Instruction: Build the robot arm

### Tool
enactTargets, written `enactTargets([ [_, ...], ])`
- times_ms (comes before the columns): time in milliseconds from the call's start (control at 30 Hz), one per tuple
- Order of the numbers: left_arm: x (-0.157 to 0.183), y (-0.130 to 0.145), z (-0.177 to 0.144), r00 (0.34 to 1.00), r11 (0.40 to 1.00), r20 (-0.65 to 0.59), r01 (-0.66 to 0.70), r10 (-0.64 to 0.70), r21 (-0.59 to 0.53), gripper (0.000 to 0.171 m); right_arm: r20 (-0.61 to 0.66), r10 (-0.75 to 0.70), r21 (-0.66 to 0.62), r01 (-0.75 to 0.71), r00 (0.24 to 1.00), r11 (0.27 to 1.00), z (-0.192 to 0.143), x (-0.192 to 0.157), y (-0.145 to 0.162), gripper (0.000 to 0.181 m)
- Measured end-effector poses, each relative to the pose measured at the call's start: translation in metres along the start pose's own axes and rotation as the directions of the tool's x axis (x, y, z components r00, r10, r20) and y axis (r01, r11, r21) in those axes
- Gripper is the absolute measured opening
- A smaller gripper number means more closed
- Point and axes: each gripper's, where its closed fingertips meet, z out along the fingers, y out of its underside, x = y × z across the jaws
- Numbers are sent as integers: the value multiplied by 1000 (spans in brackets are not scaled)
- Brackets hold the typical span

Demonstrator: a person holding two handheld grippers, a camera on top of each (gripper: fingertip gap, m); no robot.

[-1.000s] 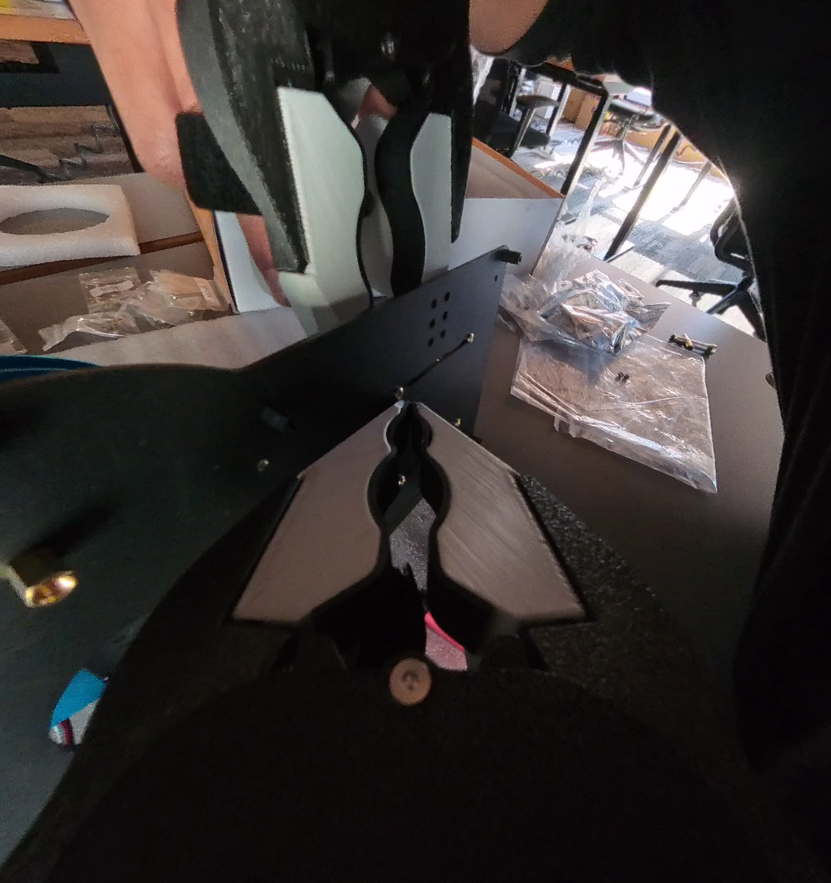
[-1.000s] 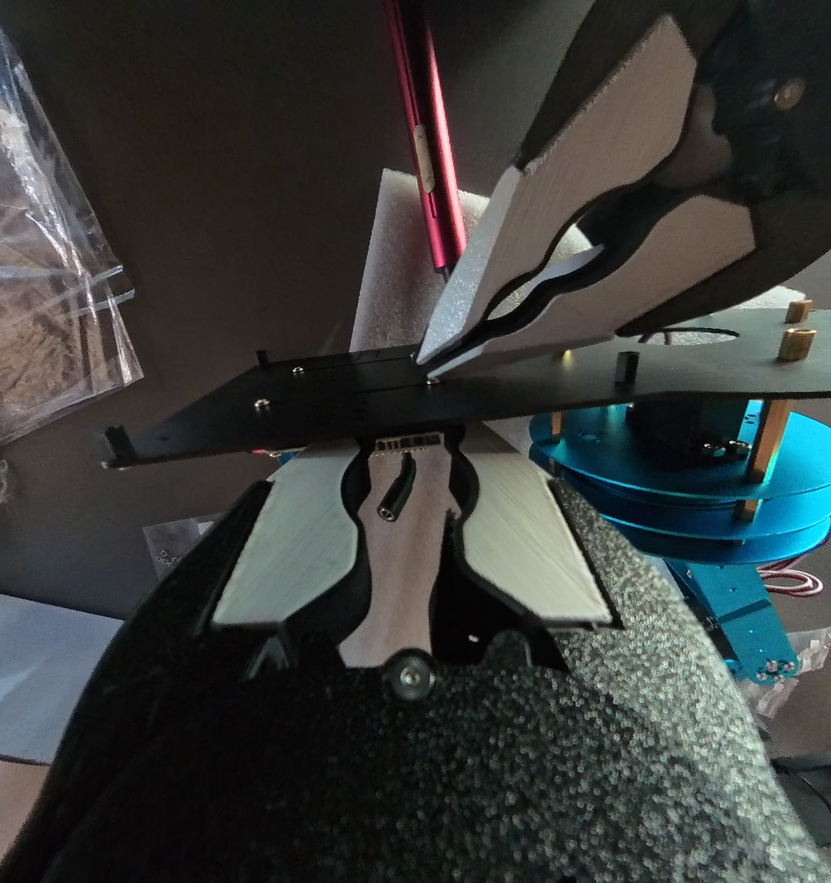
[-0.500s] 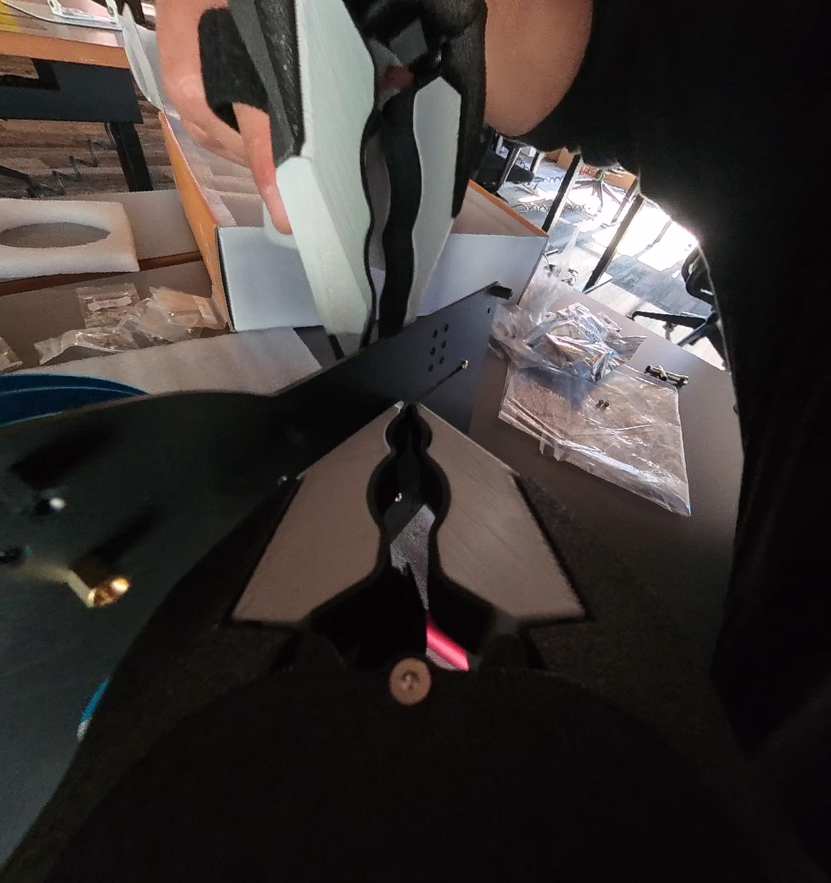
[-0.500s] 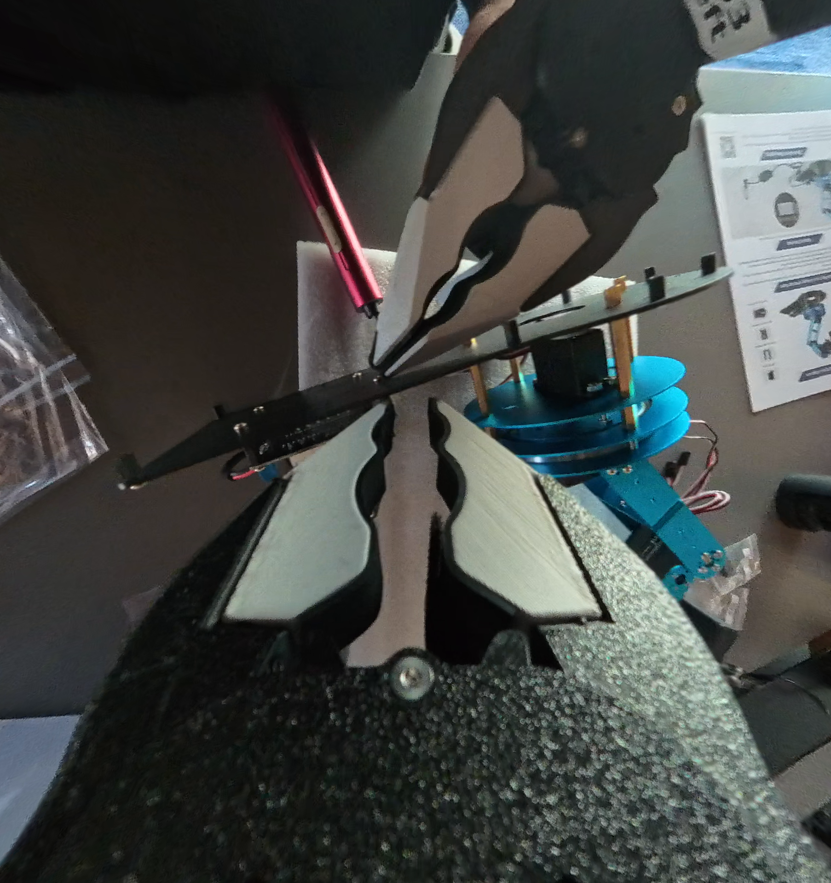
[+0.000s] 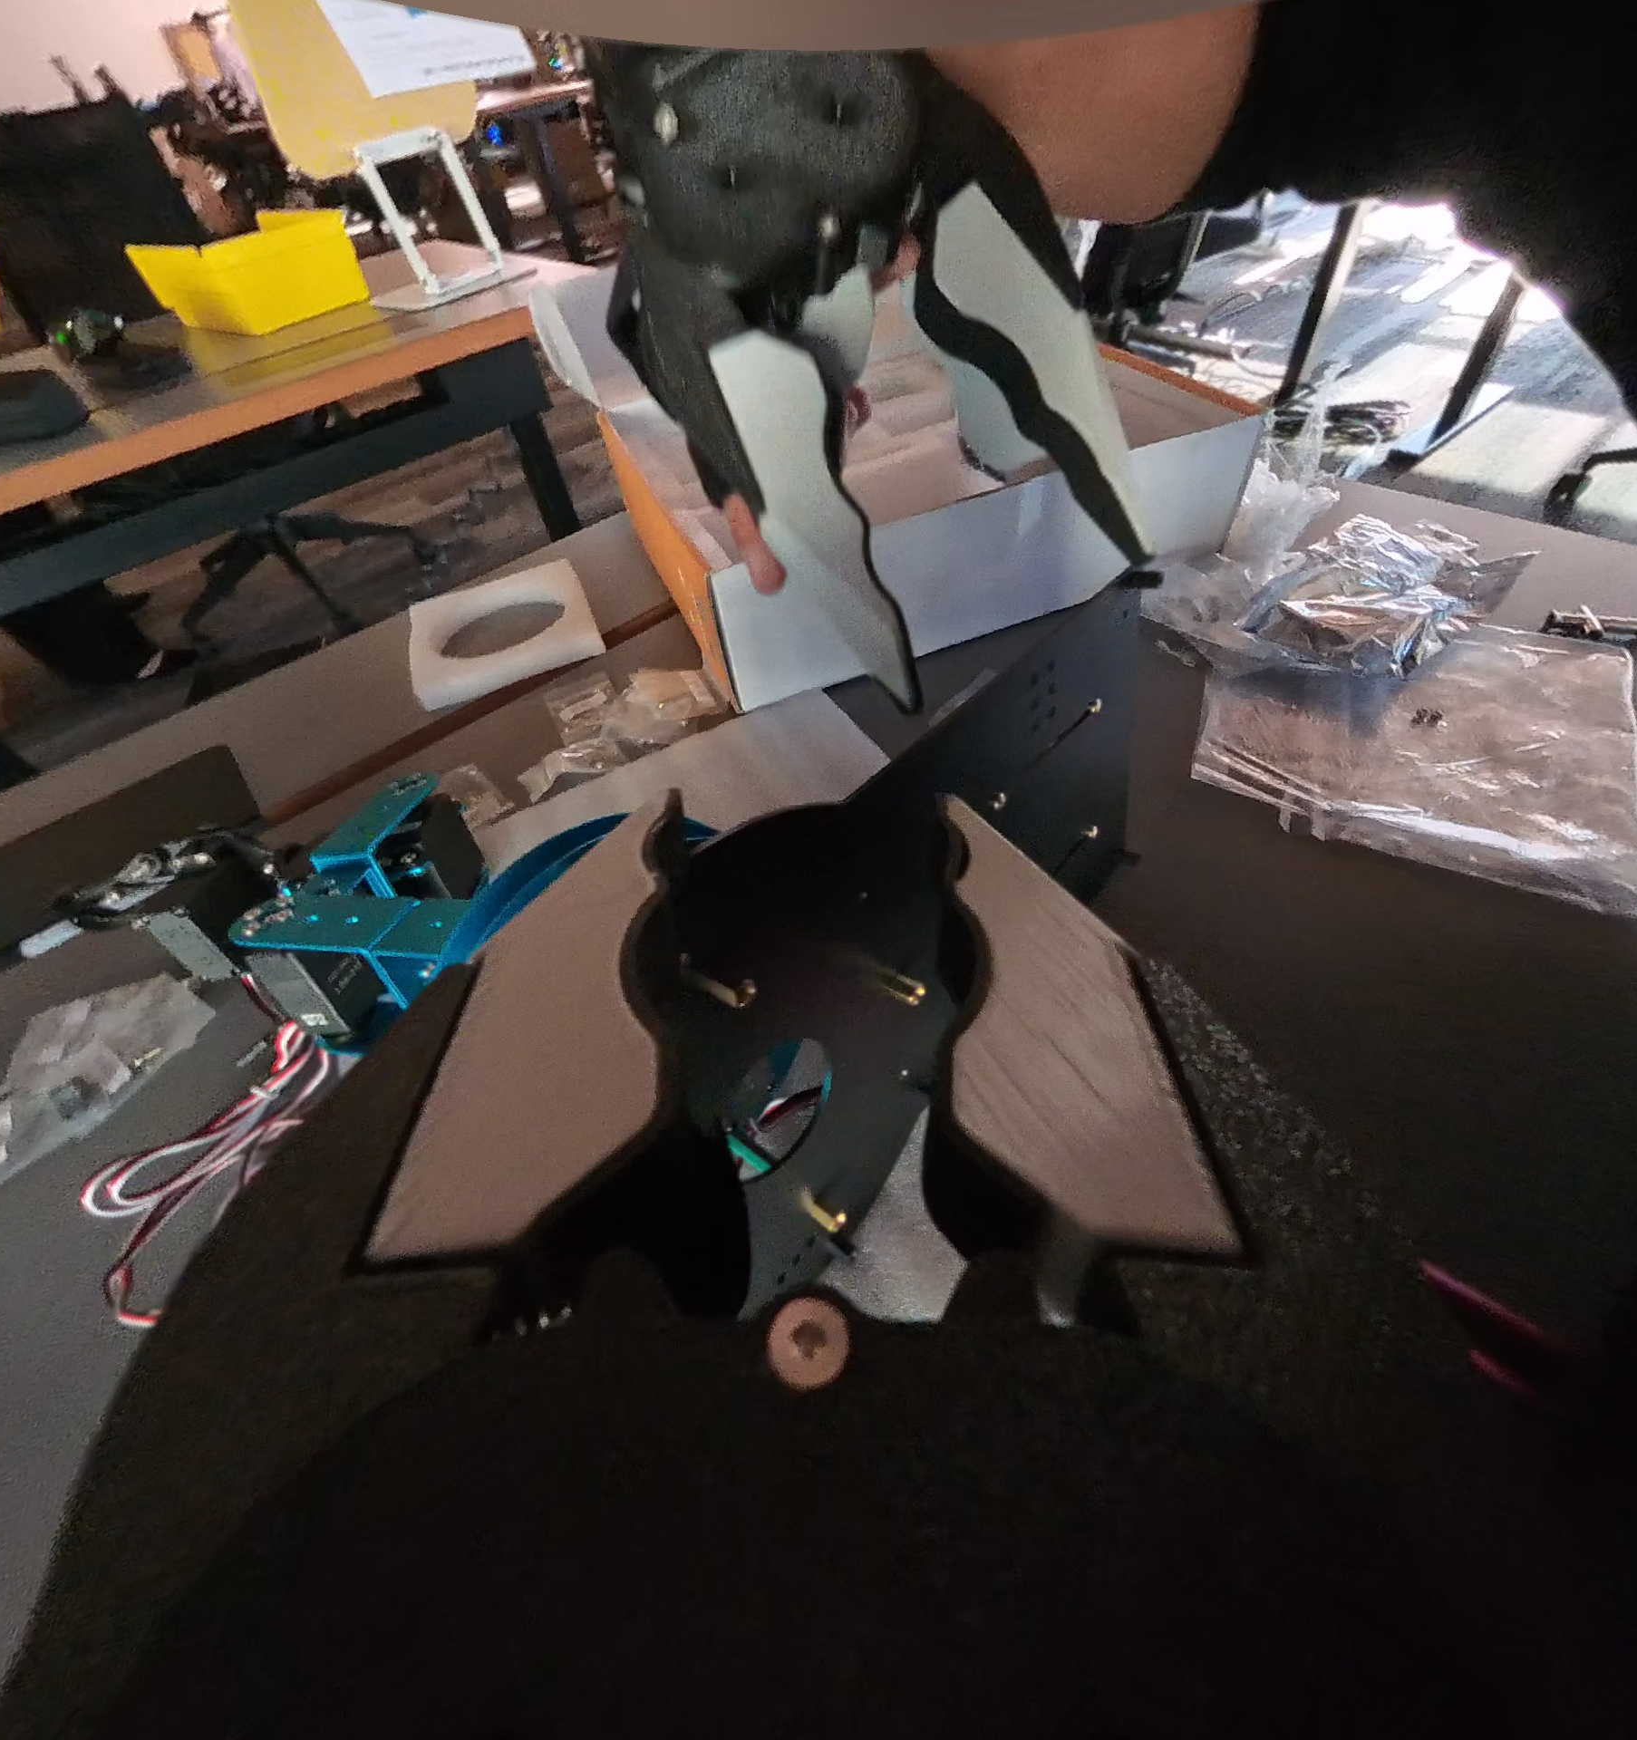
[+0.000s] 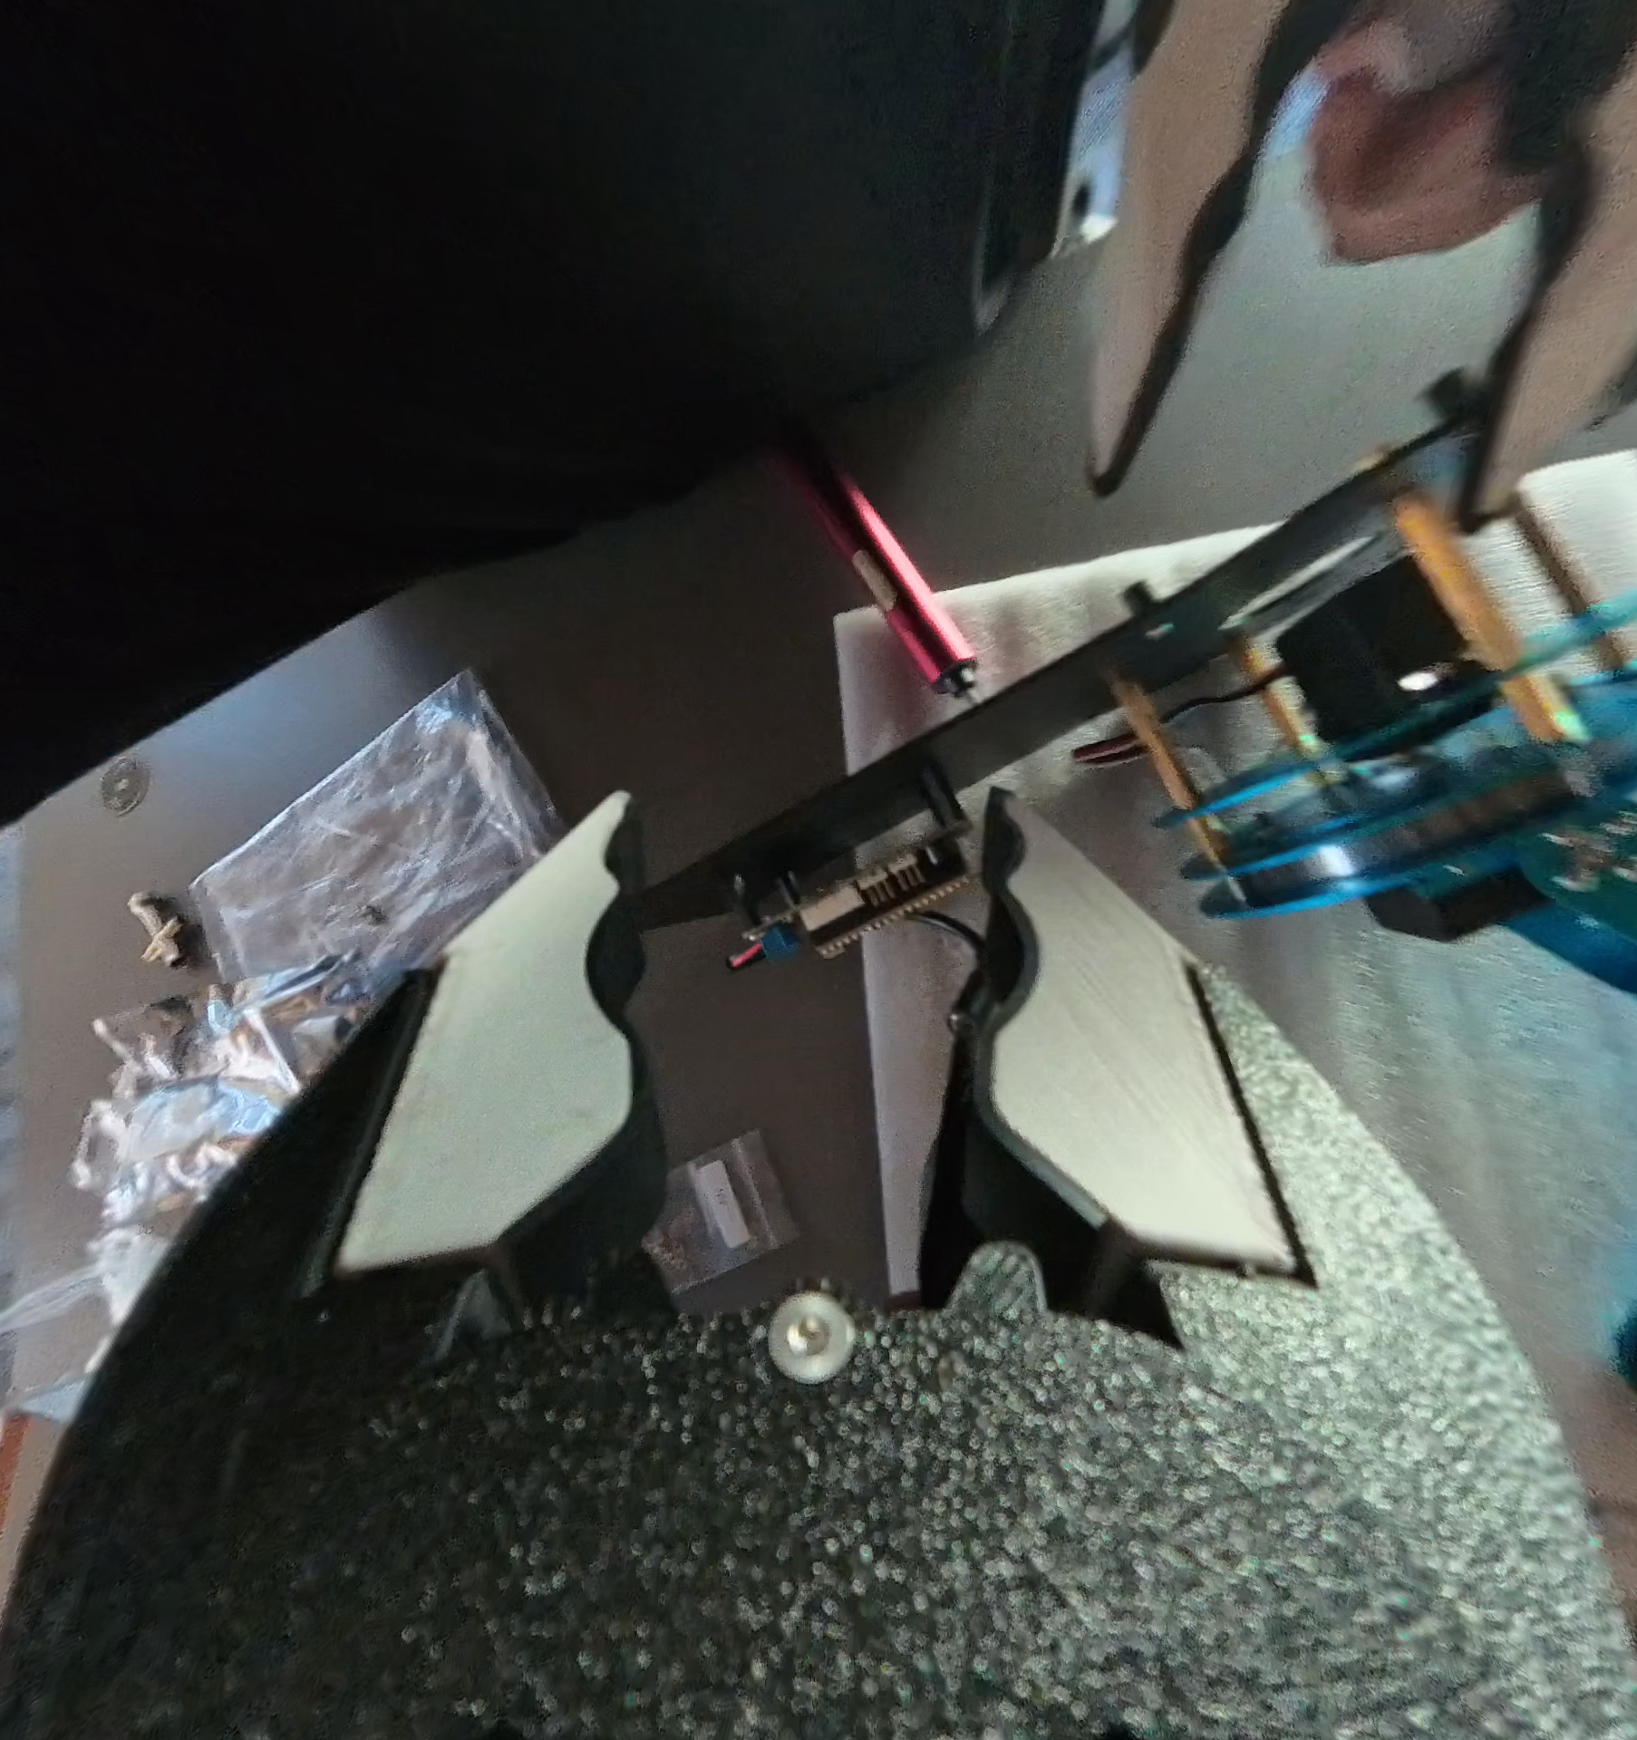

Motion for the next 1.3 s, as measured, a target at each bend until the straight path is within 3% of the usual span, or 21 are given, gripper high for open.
enactTargets([
  [200, -2, 4, 1, 991, 989, -39, -130, 128, -68, 51, 119, -14, -157, 33, 993, 987, 34, 2, 13, 73],
  [333, 3, 6, 7, 984, 982, -71, -170, 165, -81, 53, 96, -55, -265, 79, 994, 961, 44, 8, 21, 68],
  [467, -2, 8, 7, 968, 965, -52, -249, 245, -83, 44, 11, -87, -354, 86, 996, 931, 43, 10, 23, 60],
  [567, -3, 8, 7, 962, 959, -31, -274, 273, -70, 43, -34, -97, -346, 79, 995, 935, 41, 13, 20, 47],
  [967, -6, 7, 7, 958, 957, -3, -287, 287, -45, 39, -170, -122, -298, 67, 978, 952, 36, 19, 16, 41],
  [1000, -6, 7, 7, 959, 958, -2, -284, 284, -46, 39, -184, -117, -284, 61, 976, 957, 36, 21, 15, 167],
  [1100, -6, 7, 8, 962, 962, -2, -271, 272, -42, 39, -151, -95, -294, 47, 984, 955, 39, 21, 16, 56],
  [1200, -6, 7, 7, 961, 960, 5, -276, 277, -51, 39, -28, 41, -329, -48, 999, 943, 46, 10, 22, 65],
  [1300, -6, 8, 7, 960, 959, 10, -278, 279, -50, 39, -23, 68, -340, -72, 997, 938, 46, 11, 23, 63],
])
